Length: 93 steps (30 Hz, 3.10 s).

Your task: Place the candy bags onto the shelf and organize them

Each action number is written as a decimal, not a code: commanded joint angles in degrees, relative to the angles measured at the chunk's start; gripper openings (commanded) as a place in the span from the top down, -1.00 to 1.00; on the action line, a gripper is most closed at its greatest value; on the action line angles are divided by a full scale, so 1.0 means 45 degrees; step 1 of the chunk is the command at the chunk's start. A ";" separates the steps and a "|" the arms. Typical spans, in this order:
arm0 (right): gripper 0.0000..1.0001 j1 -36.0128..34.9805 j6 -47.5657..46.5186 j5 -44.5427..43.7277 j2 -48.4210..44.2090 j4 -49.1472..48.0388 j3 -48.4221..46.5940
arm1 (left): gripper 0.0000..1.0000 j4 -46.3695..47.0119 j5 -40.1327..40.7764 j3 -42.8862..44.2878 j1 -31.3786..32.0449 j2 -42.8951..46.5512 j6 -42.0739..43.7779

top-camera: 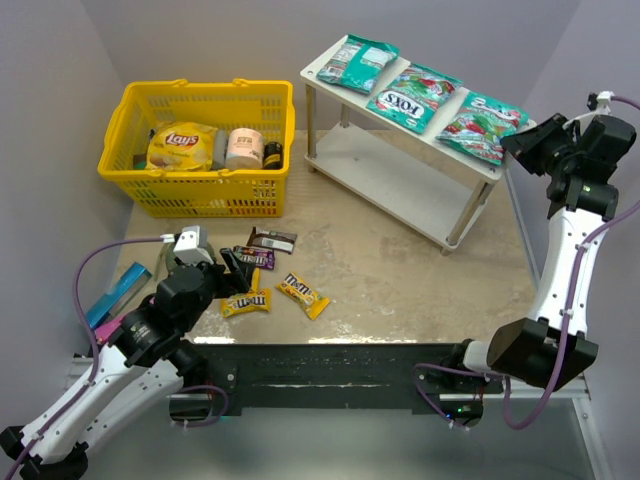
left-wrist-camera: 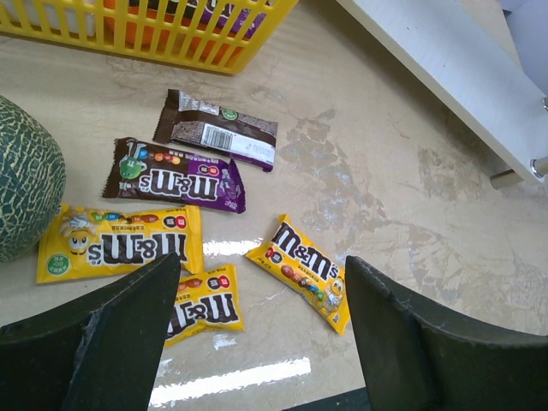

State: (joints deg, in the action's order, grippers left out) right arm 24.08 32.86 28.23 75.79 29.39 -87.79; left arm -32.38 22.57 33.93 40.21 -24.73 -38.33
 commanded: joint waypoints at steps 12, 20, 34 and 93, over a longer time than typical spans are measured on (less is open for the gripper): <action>-0.36 0.0040 0.0354 -0.0764 -0.1099 -0.0302 0.0017 | -0.65 0.0301 0.0200 0.0174 -0.0028 0.0046 0.0119; -0.78 0.0021 0.0724 -0.1197 -0.2426 -0.0767 -0.0159 | -0.68 0.0282 0.0142 0.0194 -0.0028 0.0163 0.0157; -0.84 -0.2902 0.0885 0.4222 -0.3952 -0.5479 -0.0177 | -0.99 0.0536 -0.0133 0.0038 -0.0028 0.0066 0.0294; 0.28 -1.5701 -0.2557 -0.2758 0.6010 -0.7155 0.8063 | -0.13 0.9870 -0.3921 -0.3809 -0.0028 -0.7042 -0.0663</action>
State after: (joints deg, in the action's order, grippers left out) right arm -46.22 22.24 15.97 102.48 -3.11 -53.21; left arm 4.86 6.20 18.26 40.16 -54.13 -41.41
